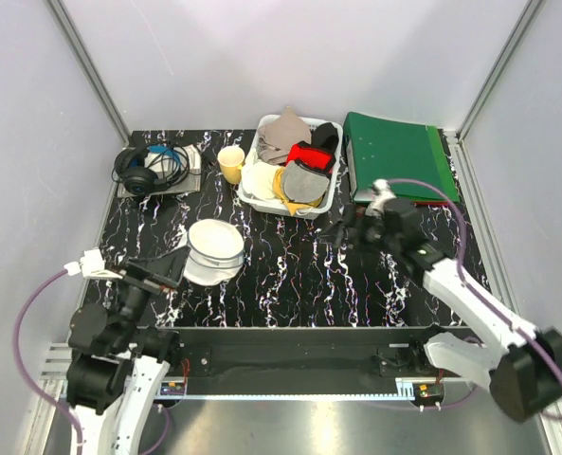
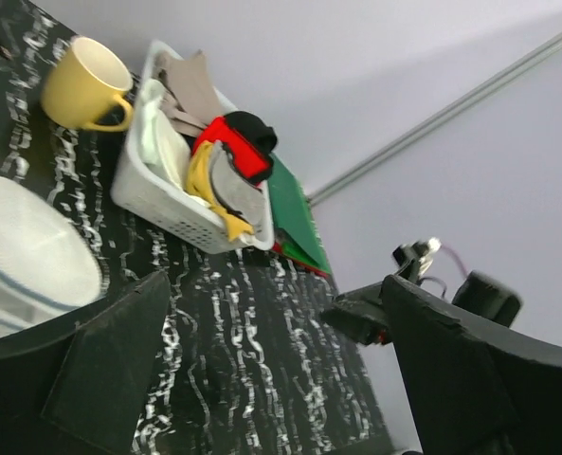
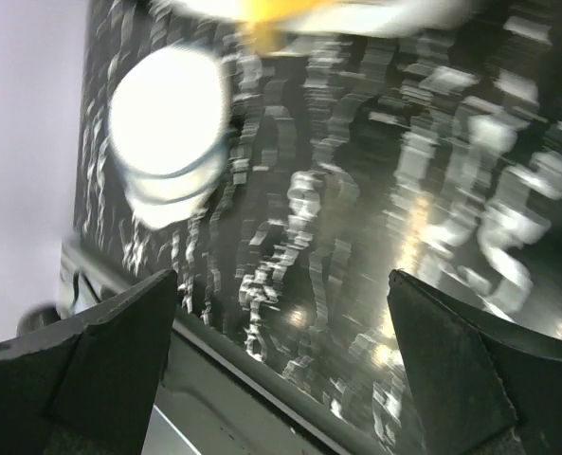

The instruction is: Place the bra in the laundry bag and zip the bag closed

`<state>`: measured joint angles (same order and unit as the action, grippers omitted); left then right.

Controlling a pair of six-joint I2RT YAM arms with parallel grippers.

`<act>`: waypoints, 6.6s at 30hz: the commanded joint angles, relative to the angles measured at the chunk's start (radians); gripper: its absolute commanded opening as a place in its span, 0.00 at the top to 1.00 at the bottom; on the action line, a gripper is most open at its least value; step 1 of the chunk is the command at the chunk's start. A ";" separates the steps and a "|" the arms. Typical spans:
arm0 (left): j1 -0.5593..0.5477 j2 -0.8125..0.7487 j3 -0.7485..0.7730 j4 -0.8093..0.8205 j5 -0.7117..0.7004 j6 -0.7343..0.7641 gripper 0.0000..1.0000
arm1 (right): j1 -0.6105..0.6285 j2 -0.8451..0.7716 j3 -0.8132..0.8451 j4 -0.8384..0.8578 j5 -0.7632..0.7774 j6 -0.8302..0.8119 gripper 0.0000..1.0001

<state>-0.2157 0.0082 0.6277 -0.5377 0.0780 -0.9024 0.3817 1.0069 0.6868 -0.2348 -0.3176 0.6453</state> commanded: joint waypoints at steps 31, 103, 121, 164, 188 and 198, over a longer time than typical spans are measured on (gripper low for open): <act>-0.031 0.147 0.202 -0.541 -0.147 0.131 0.05 | 0.694 1.167 0.930 0.281 0.345 -0.581 0.26; 0.038 0.797 -0.040 -0.246 -0.029 0.034 0.96 | 0.577 0.536 0.355 0.525 0.334 -0.032 1.00; 0.058 0.611 0.241 -0.300 -0.181 0.293 1.00 | 0.560 0.542 0.286 0.500 0.393 -0.084 0.98; 0.012 0.730 0.164 -0.038 0.344 0.321 0.32 | 0.215 0.934 0.876 0.032 0.434 -0.443 0.38; -0.149 0.794 0.170 -0.045 0.226 0.333 0.29 | 0.075 1.030 1.152 -0.041 0.261 -0.503 0.18; -0.146 0.834 0.282 -0.127 0.169 0.396 0.26 | 0.217 1.122 1.234 -0.052 0.311 -0.484 0.36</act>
<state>-0.3599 0.8459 0.8558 -0.6628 0.2626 -0.5434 0.5365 2.1113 1.8576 -0.2874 -0.0479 0.1501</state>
